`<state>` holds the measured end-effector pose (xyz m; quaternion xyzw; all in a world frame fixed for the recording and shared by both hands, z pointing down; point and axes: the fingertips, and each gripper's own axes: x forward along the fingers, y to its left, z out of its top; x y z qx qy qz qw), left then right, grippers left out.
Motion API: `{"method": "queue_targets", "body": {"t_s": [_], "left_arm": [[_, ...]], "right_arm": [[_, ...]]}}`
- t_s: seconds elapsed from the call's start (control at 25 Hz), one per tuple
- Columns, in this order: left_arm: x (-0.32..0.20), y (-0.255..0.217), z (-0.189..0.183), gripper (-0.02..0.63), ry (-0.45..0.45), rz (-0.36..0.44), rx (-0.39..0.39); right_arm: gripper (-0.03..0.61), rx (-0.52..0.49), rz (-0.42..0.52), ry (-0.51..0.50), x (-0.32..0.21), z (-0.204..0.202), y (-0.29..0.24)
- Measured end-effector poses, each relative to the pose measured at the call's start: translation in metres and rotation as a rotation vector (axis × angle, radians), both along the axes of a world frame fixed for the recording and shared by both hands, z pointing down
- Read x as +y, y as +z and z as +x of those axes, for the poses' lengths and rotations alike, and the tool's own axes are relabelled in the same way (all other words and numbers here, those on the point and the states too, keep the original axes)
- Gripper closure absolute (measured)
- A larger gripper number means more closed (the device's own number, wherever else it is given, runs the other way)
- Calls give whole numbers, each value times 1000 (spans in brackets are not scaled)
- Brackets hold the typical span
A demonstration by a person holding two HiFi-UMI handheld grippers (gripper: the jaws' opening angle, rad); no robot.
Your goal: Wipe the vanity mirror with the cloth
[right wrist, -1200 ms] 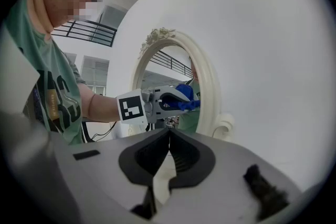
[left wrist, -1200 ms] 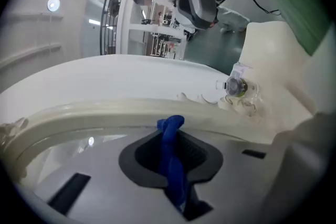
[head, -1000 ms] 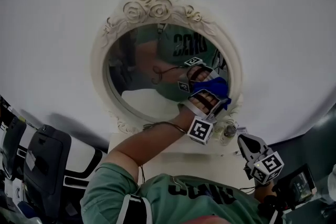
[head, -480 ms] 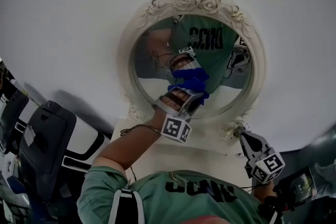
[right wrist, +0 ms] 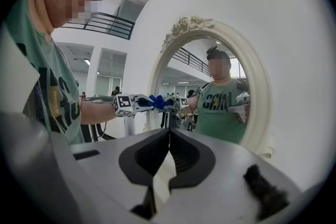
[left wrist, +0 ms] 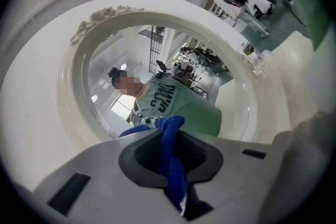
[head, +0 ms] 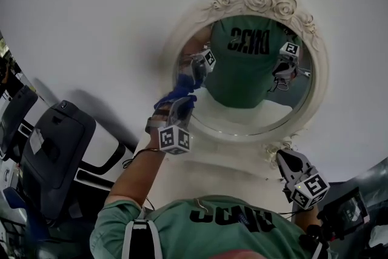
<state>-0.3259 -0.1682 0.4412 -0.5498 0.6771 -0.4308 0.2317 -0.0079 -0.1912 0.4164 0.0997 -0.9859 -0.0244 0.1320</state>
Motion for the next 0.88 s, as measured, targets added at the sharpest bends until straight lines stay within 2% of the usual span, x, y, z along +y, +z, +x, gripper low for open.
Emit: {"method": "queue_targets", "body": {"t_s": [0.16, 0.24, 0.48, 0.6, 0.88], "left_arm": [[-1, 8, -13, 554, -50, 73, 178], [-11, 11, -12, 554, -54, 112, 301], [-34, 15, 3, 554, 17, 205, 629], [-43, 12, 20, 554, 64, 211, 706], [-80, 1, 98, 554, 238, 179, 760]], "right_arm": [[566, 11, 5, 2, 3, -2, -1], [566, 14, 8, 8, 1, 0, 1], [566, 18, 2, 39, -10, 12, 10], [566, 8, -18, 61, -18, 21, 17], [566, -27, -37, 82, -25, 35, 22]]}}
